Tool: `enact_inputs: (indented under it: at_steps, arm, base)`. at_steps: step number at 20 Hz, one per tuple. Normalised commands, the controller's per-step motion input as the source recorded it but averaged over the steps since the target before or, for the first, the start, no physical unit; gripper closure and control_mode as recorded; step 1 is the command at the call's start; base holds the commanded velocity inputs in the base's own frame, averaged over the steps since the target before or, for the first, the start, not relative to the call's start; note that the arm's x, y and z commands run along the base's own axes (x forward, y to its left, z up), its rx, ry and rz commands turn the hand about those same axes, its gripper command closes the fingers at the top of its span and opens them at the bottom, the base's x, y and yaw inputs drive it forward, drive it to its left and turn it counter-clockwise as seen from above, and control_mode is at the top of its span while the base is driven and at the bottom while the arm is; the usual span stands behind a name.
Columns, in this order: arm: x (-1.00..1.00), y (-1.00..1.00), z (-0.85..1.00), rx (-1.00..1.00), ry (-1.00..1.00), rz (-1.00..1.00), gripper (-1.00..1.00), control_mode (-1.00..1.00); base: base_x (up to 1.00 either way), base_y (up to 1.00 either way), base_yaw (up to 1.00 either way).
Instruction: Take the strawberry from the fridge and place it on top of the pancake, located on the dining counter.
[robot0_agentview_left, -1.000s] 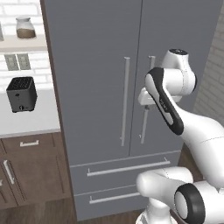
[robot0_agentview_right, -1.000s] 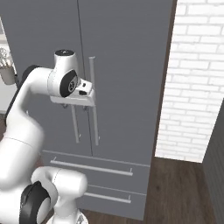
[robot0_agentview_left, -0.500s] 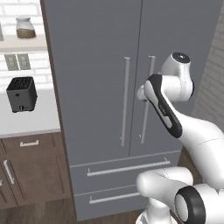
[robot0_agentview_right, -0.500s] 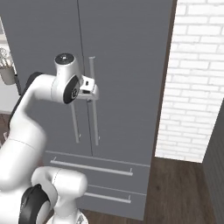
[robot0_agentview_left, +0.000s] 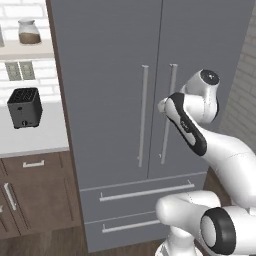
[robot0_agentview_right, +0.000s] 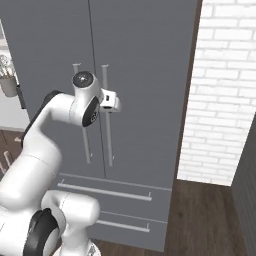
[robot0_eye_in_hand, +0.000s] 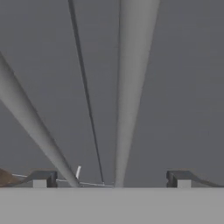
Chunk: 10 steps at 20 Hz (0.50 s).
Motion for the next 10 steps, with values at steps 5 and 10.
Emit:
enact_inputs:
  at_steps: [5,10]
  arm:
    - [0.63,-0.02,0.00,0.00,0.00,0.00,-1.00,-1.00]
    - [0.50,0.00,0.00,0.00,-0.01,-0.01,-1.00,-1.00]
  base:
    - [0.00,0.00,0.00]
    - [0.00,0.00,0.00]
